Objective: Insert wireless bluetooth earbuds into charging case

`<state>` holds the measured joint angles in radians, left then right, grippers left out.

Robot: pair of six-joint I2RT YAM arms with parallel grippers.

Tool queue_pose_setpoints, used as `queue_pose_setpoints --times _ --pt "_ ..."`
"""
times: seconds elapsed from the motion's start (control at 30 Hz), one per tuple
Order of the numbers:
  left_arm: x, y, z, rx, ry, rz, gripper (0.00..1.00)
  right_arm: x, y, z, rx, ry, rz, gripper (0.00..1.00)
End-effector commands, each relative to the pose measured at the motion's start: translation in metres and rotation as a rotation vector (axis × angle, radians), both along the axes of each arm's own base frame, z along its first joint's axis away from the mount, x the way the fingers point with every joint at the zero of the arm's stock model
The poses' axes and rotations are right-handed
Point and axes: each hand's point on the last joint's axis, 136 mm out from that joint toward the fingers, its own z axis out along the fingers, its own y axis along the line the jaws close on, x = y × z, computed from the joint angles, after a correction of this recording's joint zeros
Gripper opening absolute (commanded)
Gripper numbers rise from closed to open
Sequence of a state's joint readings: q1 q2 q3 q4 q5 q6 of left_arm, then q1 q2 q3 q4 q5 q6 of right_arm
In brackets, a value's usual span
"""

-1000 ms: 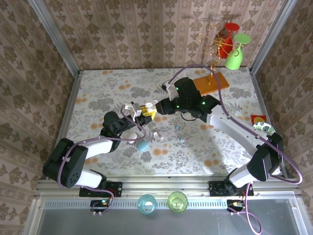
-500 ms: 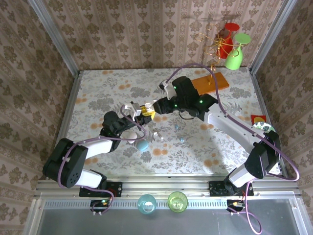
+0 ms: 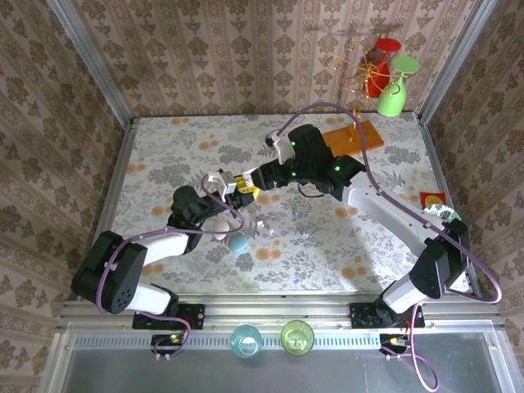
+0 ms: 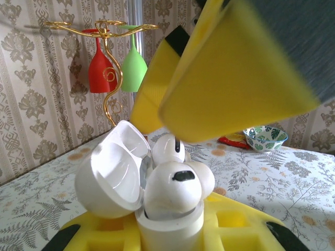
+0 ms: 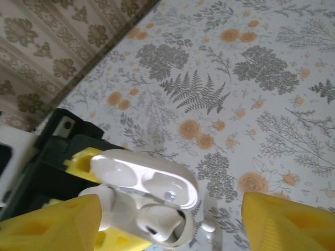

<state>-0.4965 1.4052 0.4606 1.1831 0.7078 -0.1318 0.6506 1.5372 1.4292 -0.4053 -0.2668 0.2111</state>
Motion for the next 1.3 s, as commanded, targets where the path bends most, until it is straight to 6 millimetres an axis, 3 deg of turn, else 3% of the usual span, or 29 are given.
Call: queue_pose_setpoints --times 0.0,0.27,0.7,1.0,1.27 --pt "-0.001 0.0 0.021 -0.041 -0.055 -0.014 0.0 -0.013 0.006 0.016 0.05 -0.024 0.062 0.76" --pt "-0.002 0.0 0.022 -0.044 -0.056 -0.014 0.0 -0.022 0.01 -0.005 0.026 0.027 0.118 0.78" --pt "-0.004 0.001 0.026 -0.049 -0.054 -0.019 0.0 0.002 -0.002 -0.021 -0.059 0.015 -0.01 0.69" --pt "-0.005 0.002 0.023 -0.042 -0.051 -0.018 0.0 0.009 -0.012 -0.009 -0.047 -0.02 -0.072 0.68" --pt "-0.005 0.002 0.009 0.002 -0.089 -0.014 0.0 0.006 -0.007 0.017 0.13 0.016 -0.041 0.68"
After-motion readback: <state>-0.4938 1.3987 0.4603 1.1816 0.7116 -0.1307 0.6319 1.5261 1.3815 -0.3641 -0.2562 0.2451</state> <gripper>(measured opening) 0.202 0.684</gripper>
